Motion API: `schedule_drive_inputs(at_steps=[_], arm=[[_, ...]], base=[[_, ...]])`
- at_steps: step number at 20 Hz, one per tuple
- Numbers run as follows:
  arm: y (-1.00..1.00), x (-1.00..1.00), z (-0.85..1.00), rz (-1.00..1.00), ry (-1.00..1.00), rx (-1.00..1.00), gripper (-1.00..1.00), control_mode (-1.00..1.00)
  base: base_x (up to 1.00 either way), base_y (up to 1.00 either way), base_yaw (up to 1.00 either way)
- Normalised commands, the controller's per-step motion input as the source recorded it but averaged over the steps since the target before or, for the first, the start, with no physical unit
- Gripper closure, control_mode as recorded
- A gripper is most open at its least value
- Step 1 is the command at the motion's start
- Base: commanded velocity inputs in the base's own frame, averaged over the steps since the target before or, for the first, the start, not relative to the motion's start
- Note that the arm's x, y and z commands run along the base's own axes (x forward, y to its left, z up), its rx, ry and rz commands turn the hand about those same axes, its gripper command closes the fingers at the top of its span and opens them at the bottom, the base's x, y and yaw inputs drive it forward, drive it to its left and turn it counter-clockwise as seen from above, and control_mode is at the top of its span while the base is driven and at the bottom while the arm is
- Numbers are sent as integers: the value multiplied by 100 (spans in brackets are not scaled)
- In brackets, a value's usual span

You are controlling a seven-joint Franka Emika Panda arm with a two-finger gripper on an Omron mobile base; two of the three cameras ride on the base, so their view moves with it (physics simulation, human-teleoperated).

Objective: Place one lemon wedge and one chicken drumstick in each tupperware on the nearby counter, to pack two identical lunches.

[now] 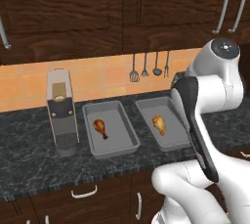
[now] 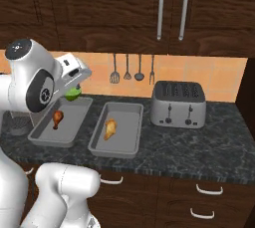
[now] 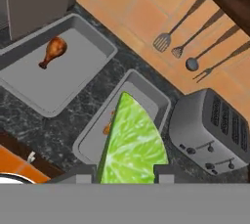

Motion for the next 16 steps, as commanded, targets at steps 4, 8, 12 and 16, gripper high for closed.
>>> schedule_drive_inputs(at_steps=[4,8,12,16], arm=[[9,18,-52,-28,21,-2,100,-100],[-68,5,-45,-26,6,4,100,-100],[-92,12,-57,-18,20,23,100,-100],[-29,13,-75,-2,12,21,100,-100]], base=[[0,0,0],[0,0,0],[0,0,0],[0,0,0]])
